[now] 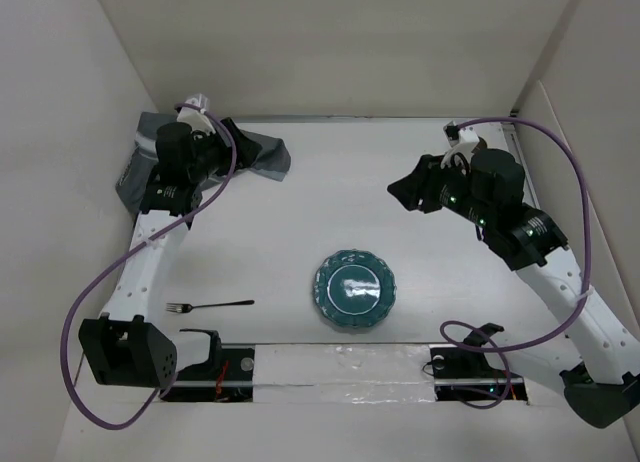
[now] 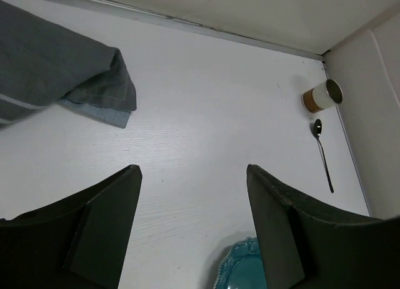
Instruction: Set the dinner table for one person
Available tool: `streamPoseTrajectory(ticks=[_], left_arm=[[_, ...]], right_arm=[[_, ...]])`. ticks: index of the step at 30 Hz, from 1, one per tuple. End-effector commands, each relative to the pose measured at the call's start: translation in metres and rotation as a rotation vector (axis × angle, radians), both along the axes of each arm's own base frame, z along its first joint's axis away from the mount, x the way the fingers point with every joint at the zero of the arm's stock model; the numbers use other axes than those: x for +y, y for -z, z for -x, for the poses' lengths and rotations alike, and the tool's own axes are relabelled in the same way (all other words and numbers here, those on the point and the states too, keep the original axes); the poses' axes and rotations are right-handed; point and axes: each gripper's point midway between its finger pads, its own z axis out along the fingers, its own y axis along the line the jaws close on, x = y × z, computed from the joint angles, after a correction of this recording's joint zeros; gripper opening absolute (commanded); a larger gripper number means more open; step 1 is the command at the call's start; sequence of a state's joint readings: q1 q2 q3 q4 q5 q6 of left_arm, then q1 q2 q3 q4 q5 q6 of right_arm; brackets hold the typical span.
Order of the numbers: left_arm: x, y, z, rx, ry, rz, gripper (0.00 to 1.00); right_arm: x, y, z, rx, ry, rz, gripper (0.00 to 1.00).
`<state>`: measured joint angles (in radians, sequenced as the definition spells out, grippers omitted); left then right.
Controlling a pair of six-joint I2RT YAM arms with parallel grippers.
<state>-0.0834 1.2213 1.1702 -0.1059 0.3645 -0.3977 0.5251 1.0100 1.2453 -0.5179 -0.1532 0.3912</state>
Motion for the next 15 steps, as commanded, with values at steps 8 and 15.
streamPoseTrajectory(ticks=[8,15], left_arm=[[0.059,0.014,-0.023,0.059,-0.346,-0.097,0.27],[0.133,0.065,-0.044,0.243,-0.619,-0.117,0.00]], right_arm=[[-0.004,-0.003,0.001,-0.016,0.002,0.007,0.00],[-0.009,0.008,0.008,-0.001,-0.005,0.036,0.00]])
